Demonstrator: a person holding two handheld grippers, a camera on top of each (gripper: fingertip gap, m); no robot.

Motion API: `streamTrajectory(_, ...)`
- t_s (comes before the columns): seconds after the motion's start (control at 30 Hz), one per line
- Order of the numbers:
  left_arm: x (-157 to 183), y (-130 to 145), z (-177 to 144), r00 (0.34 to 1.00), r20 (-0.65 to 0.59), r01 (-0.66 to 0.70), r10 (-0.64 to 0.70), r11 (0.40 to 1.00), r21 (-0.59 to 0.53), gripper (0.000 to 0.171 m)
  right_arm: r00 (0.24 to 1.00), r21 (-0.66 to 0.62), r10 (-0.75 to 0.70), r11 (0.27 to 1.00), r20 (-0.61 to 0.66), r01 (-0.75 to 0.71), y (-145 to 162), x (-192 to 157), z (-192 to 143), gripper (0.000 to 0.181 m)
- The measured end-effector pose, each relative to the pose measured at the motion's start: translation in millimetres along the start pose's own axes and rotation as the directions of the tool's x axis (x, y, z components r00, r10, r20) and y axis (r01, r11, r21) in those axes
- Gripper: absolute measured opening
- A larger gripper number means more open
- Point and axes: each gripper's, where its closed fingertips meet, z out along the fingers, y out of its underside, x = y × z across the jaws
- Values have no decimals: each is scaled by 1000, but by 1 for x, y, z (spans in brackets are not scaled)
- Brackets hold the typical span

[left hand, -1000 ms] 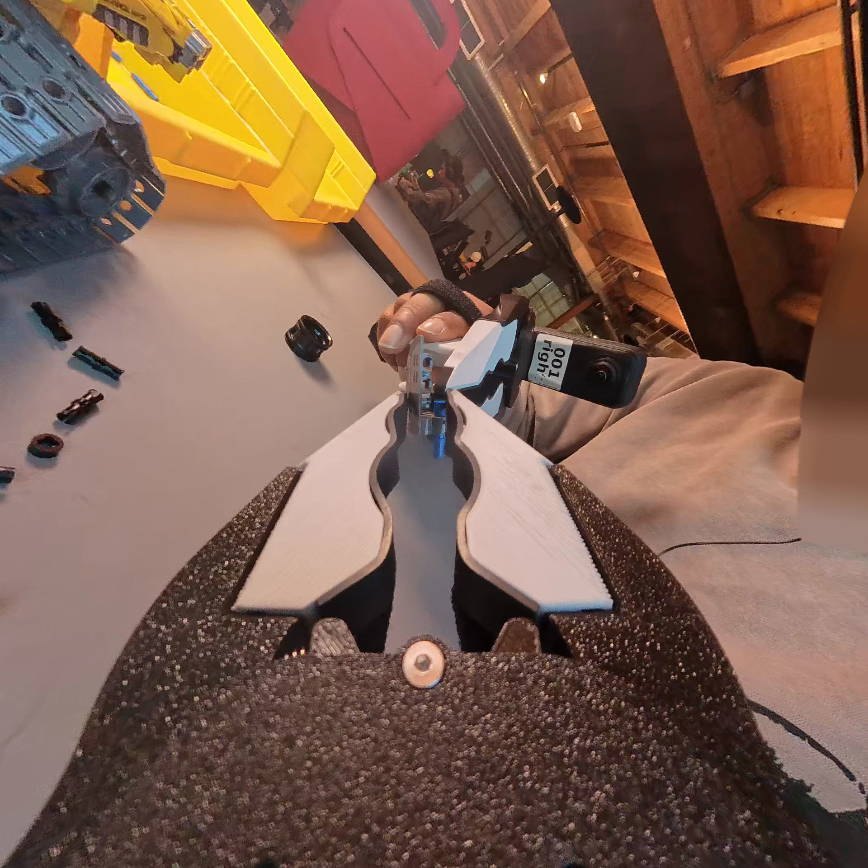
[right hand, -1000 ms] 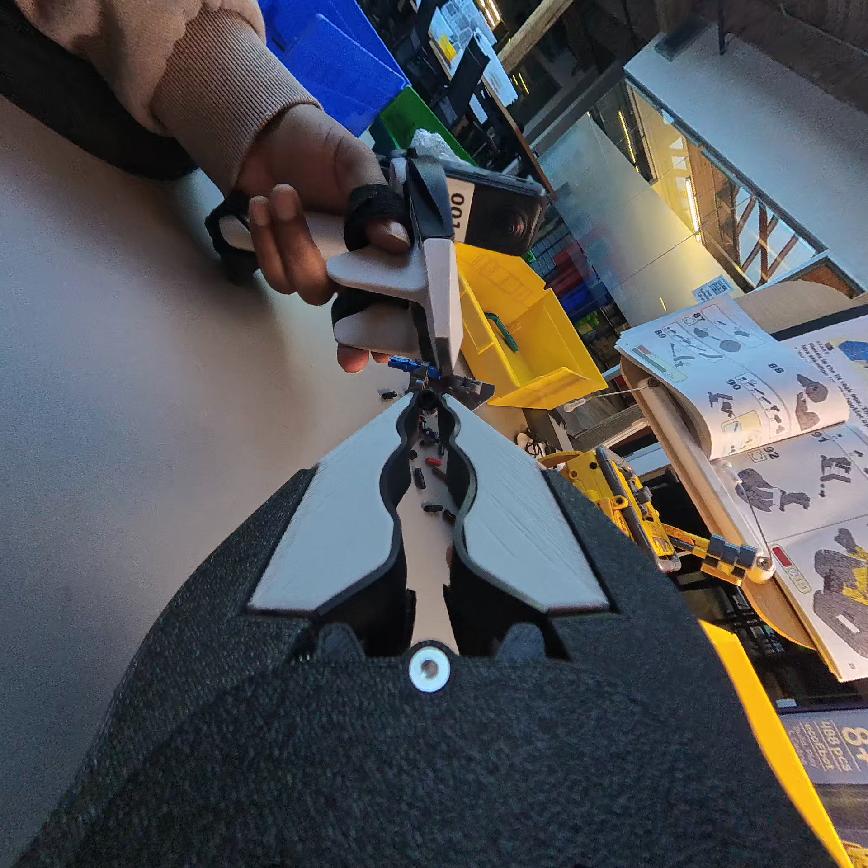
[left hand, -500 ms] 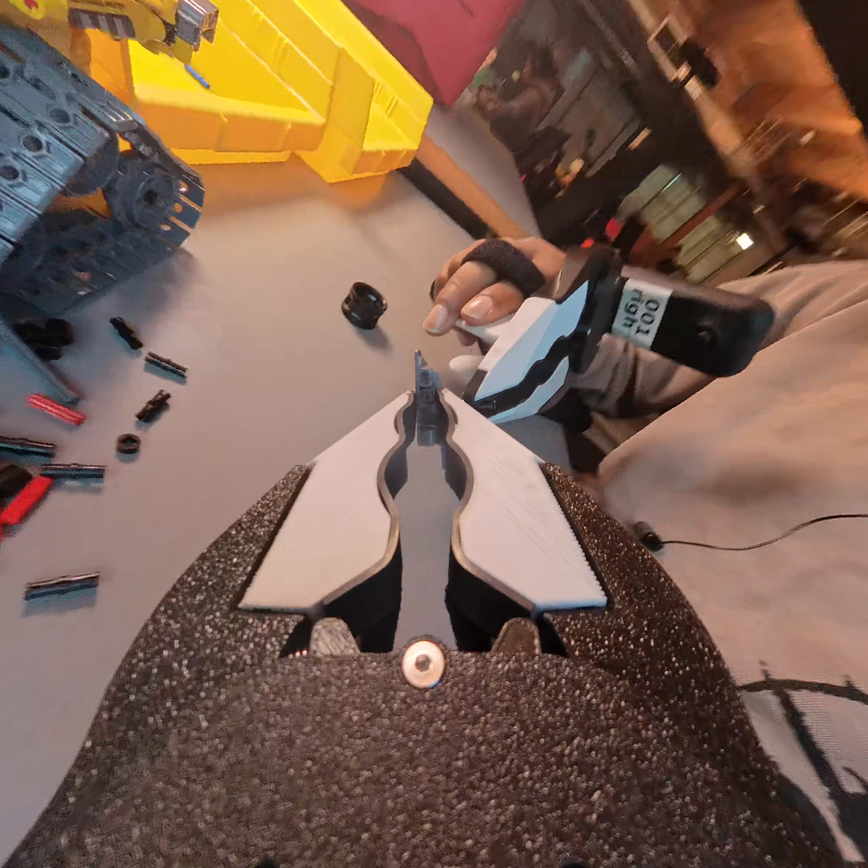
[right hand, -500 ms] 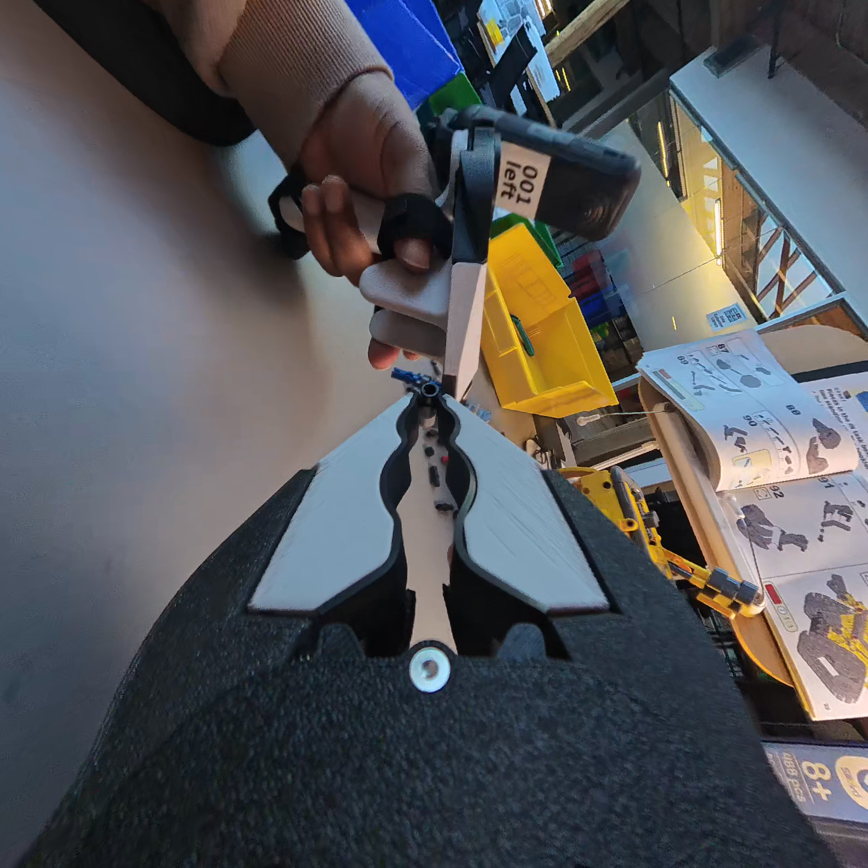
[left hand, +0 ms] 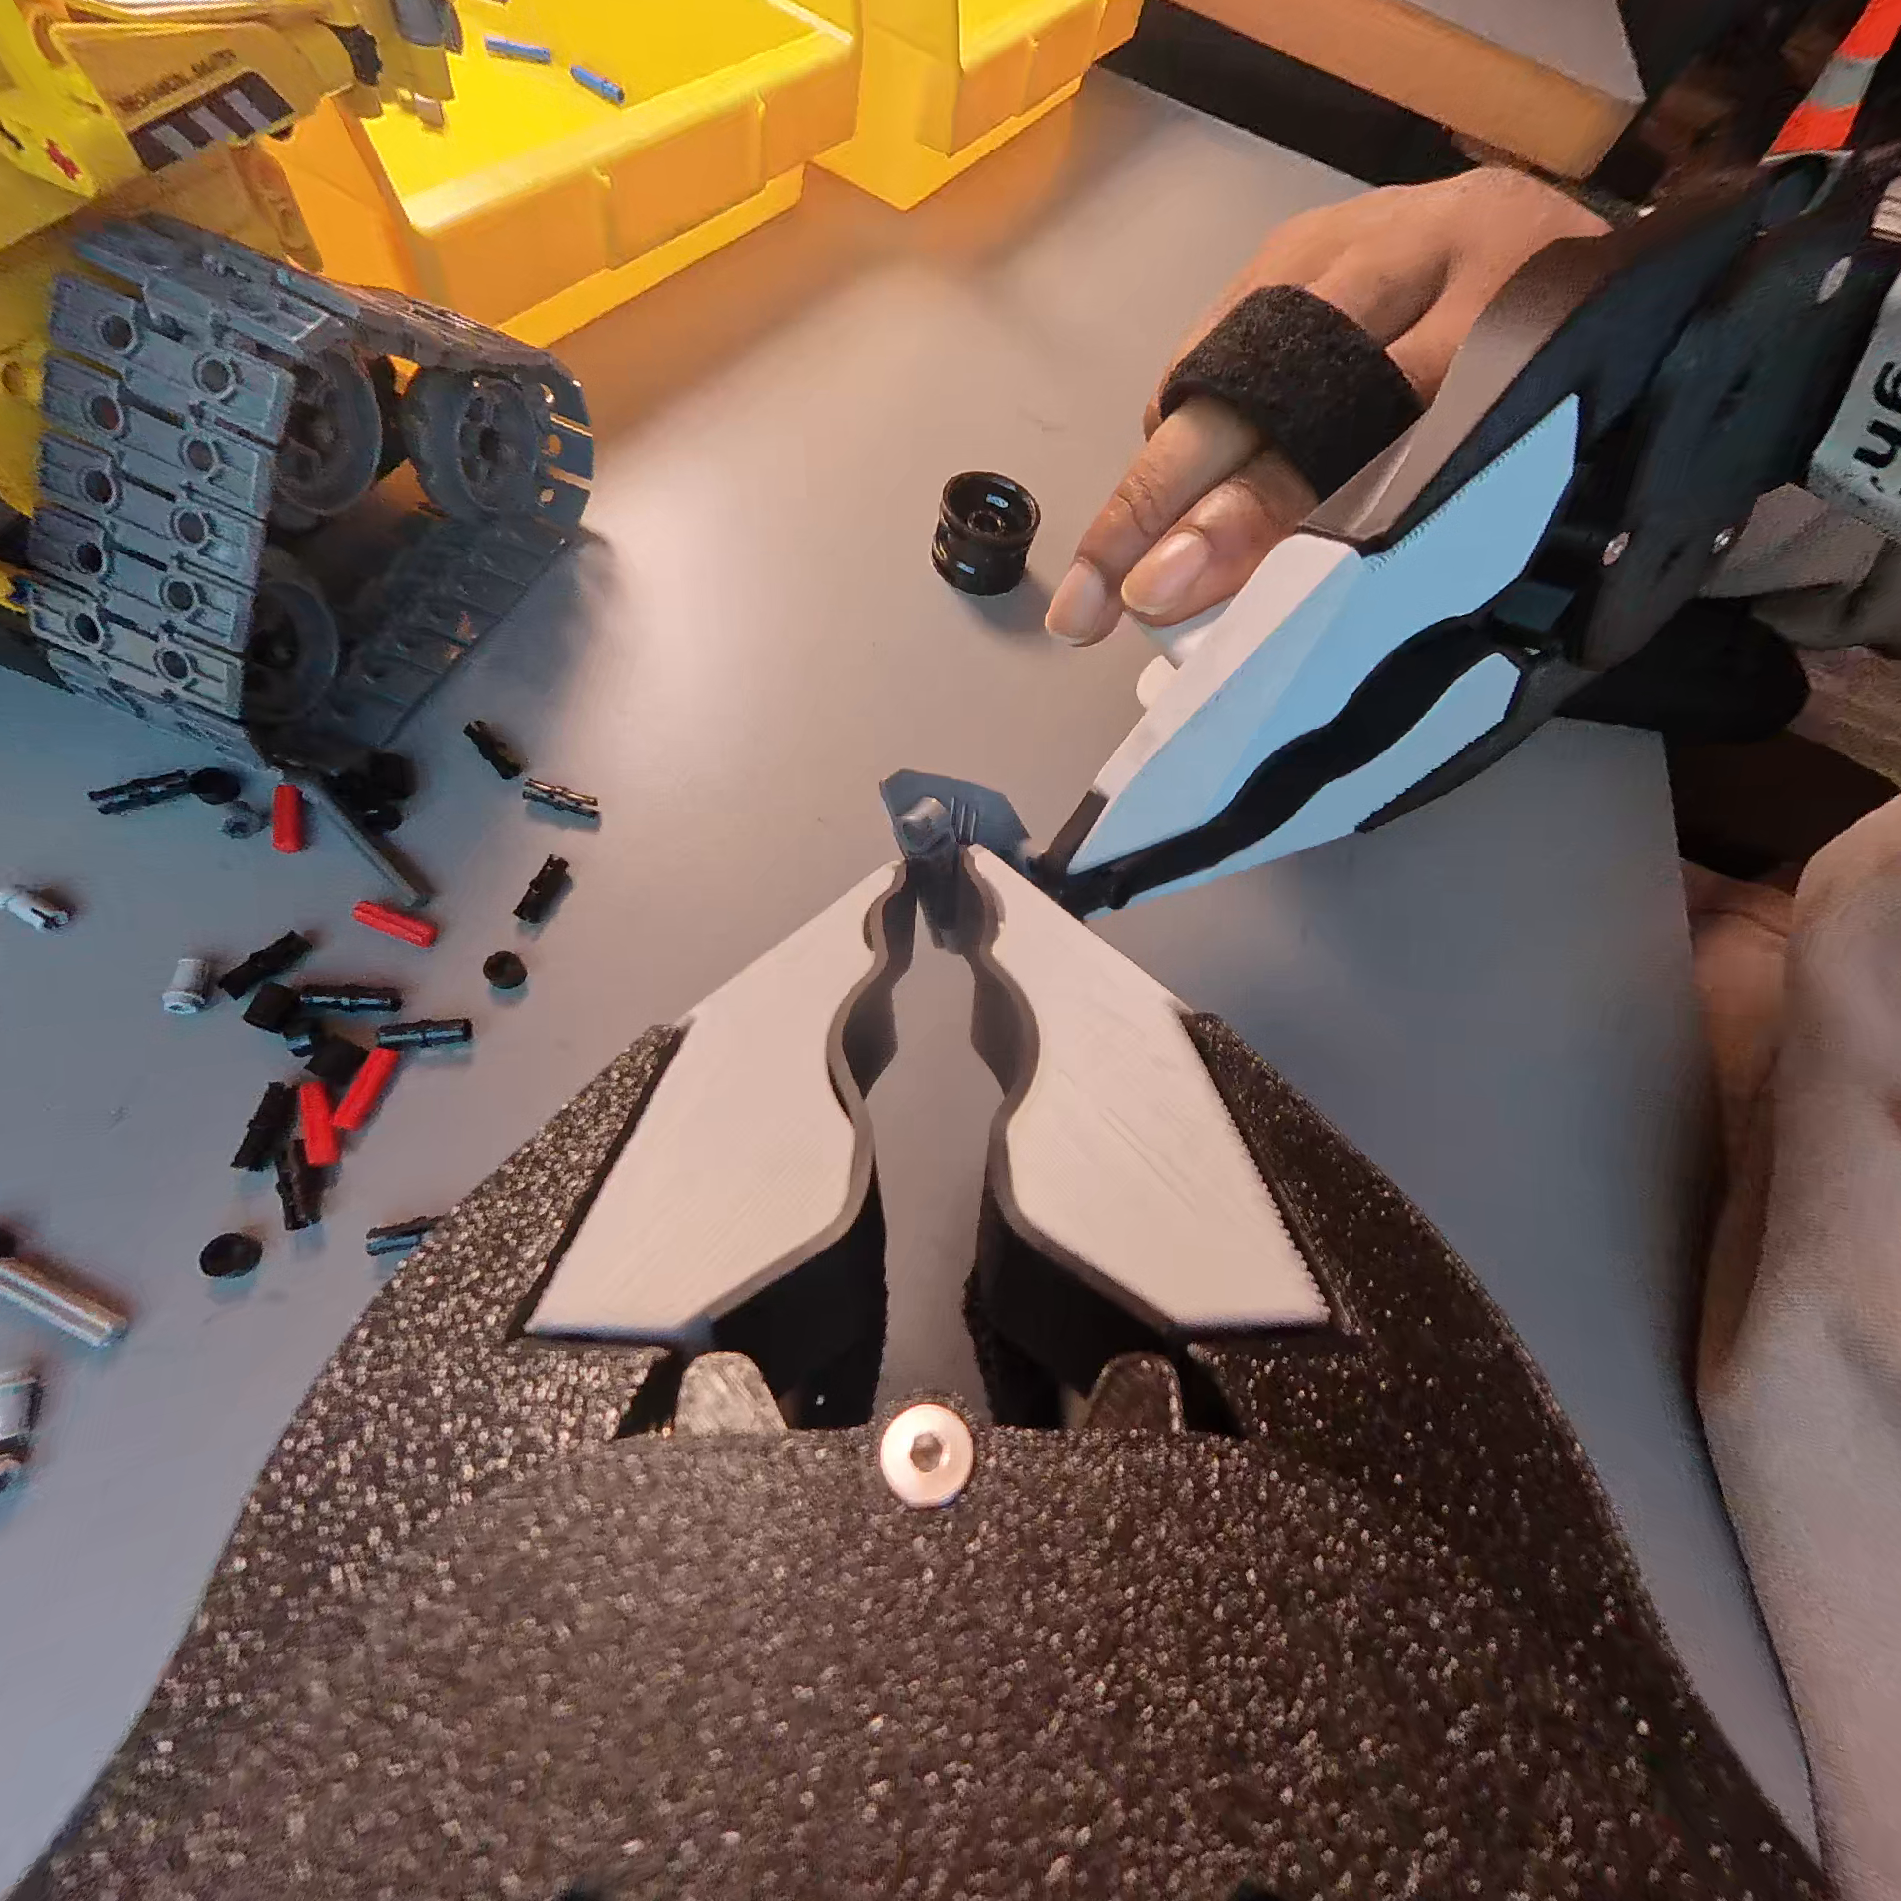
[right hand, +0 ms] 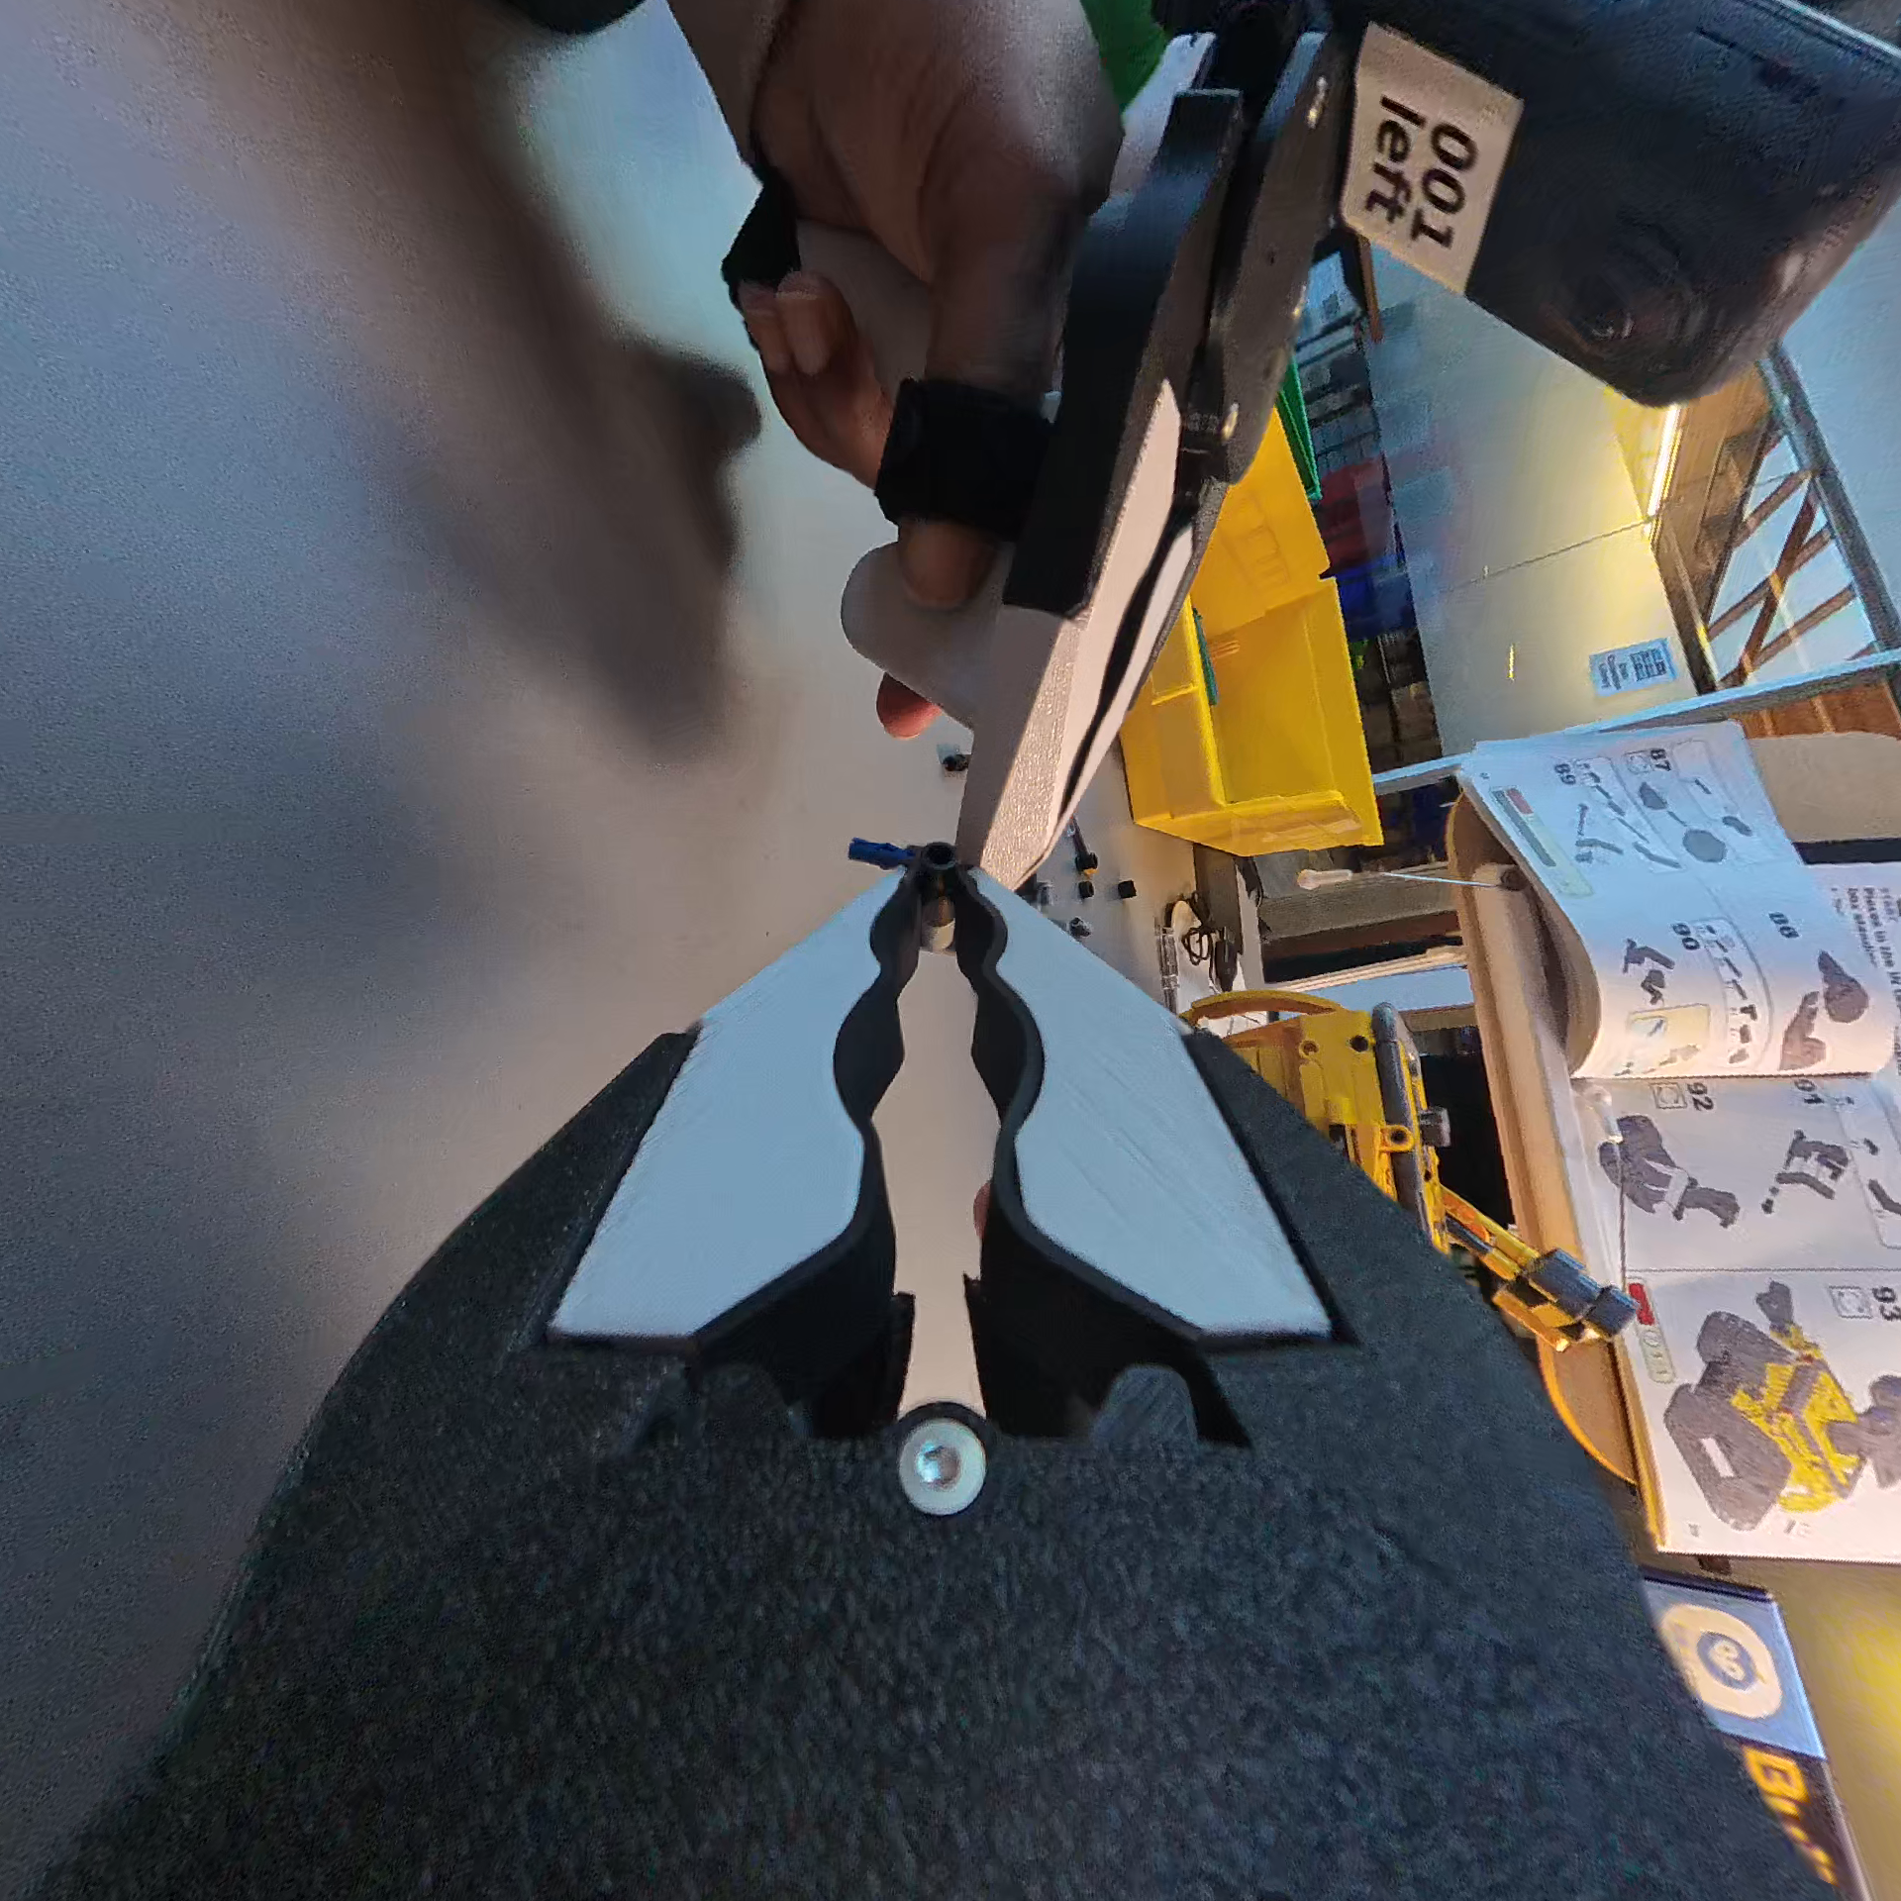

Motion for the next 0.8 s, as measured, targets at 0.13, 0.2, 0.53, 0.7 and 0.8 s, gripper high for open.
streamTrajectory(0.13,0,4,2,1000,11,5,-5,1000,-18,7,998,-23,-58,998,13,58,-1,-6,3,3)
streamTrajectory(0.2,-1,4,3,1000,23,-12,12,1000,-27,7,998,-28,-59,998,17,59,-1,-7,4,3)
streamTrajectory(0.53,25,-20,-26,882,-410,302,-234,947,108,22,999,186,-19,982,-47,28,-28,14,-17,4)
streamTrajectory(0.7,42,-22,-24,832,-496,326,-250,942,72,9,1000,235,4,972,-15,0,-38,10,-21,4)
streamTrajectory(0.8,37,-19,-19,895,-404,241,-188,967,83,7,999,204,39,978,16,-42,-34,8,-20,4)
